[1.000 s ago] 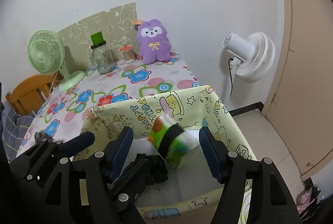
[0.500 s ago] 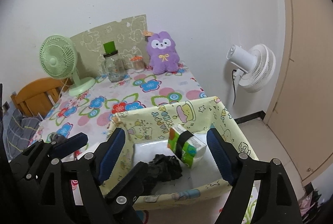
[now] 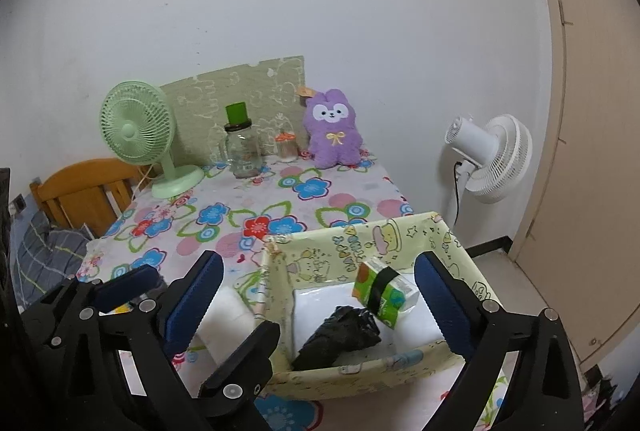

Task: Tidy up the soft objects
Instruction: 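Move both tools back toward the gloves and packs on the table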

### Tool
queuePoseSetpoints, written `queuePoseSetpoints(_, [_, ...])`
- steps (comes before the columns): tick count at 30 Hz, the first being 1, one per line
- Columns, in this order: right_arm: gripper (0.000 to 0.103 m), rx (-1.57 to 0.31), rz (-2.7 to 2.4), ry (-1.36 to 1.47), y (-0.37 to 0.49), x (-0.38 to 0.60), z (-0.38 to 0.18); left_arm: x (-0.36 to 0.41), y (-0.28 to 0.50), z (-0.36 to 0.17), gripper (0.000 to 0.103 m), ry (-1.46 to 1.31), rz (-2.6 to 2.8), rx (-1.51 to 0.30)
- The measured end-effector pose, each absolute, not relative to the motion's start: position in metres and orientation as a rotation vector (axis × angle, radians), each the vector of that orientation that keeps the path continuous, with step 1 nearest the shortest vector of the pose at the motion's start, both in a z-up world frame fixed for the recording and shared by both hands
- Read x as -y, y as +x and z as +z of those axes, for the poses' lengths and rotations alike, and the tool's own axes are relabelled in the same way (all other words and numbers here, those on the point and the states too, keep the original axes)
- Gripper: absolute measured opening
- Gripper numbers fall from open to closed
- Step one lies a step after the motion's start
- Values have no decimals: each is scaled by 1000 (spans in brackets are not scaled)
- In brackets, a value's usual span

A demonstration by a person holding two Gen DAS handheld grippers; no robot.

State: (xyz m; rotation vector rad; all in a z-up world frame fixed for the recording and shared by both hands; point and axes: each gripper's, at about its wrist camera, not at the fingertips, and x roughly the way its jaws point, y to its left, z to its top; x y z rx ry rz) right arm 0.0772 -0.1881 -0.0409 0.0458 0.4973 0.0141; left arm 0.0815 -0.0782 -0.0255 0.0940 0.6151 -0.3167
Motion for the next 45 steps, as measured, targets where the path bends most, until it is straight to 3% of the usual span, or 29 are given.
queuePoseSetpoints(4, [103, -478, 19, 33, 69, 176, -34, 65, 71, -18, 101, 93, -288, -584])
queuePoseSetpoints(22, [103, -460, 114, 20, 45, 133, -24, 22, 43, -7, 101, 81, -231, -513])
queuePoseSetpoints(45, [102, -499, 191, 11, 49, 88, -64, -24, 44, -46, 99, 77, -185, -544])
